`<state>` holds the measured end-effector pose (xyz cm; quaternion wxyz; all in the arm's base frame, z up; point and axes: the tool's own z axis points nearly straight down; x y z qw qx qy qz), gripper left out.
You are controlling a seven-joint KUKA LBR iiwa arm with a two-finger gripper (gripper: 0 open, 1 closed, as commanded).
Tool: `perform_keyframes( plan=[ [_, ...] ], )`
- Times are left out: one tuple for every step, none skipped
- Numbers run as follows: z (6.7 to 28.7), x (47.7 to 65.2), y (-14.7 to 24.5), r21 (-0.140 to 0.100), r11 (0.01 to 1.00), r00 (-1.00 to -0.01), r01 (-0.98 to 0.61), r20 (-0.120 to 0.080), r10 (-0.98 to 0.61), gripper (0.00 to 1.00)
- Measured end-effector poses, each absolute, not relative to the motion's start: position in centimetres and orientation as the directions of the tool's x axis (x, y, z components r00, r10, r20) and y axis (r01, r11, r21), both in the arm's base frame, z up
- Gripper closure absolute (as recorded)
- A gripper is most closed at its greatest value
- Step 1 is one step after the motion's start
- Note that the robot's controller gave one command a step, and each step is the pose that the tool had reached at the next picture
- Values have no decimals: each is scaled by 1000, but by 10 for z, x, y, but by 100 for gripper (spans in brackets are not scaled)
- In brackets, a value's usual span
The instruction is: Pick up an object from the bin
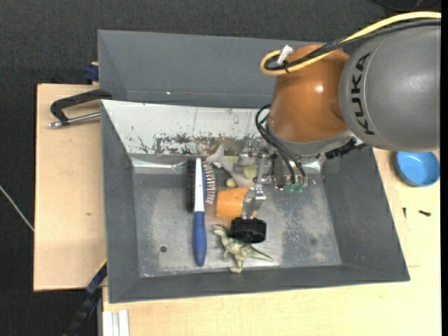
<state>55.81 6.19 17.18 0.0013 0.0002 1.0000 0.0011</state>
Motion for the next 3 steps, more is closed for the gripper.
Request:
perform_keyframes(
  plan=[
    [71, 564, 59, 2, 999, -999, -44, -6, -44, 0],
    [75, 566, 59, 3, 999, -999, -43, -13, -43, 100],
    [239, 556, 74, 1, 995, -995, -95, -15, -95, 100]
  ],
)
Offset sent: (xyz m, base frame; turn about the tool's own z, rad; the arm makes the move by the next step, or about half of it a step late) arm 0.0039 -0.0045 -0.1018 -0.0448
